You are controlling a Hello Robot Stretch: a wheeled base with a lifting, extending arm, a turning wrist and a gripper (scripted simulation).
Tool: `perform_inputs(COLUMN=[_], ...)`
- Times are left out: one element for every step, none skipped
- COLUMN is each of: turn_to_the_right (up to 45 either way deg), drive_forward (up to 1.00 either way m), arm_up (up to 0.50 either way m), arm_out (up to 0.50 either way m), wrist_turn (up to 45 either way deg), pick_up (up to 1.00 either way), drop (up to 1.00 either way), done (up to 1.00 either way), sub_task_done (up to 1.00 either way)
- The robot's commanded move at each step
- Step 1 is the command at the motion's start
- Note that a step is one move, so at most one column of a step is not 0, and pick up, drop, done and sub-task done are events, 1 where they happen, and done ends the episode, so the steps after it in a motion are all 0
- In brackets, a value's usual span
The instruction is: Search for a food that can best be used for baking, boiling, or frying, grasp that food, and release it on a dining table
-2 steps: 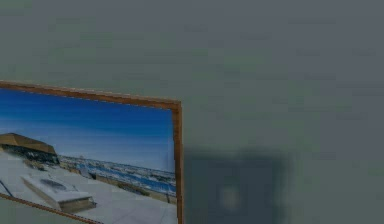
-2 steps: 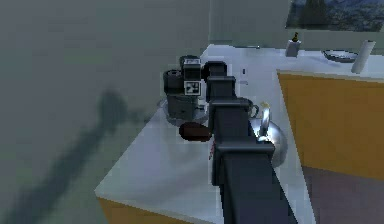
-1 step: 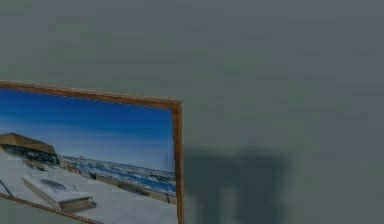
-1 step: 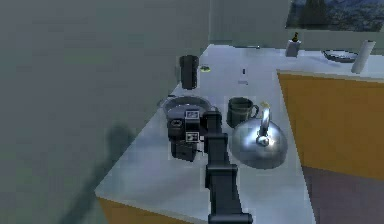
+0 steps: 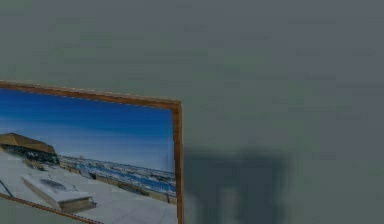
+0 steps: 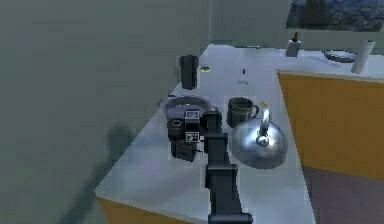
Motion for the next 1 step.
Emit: perform_inputs(turn_to_the_right=[0.0], drive_forward=[0.0], arm_up=[0.1], arm_out=[0.0], wrist_turn=[0.0], pick_up=[0.0], drop=[0.0], done=[0.0], sub_task_done=[0.0])
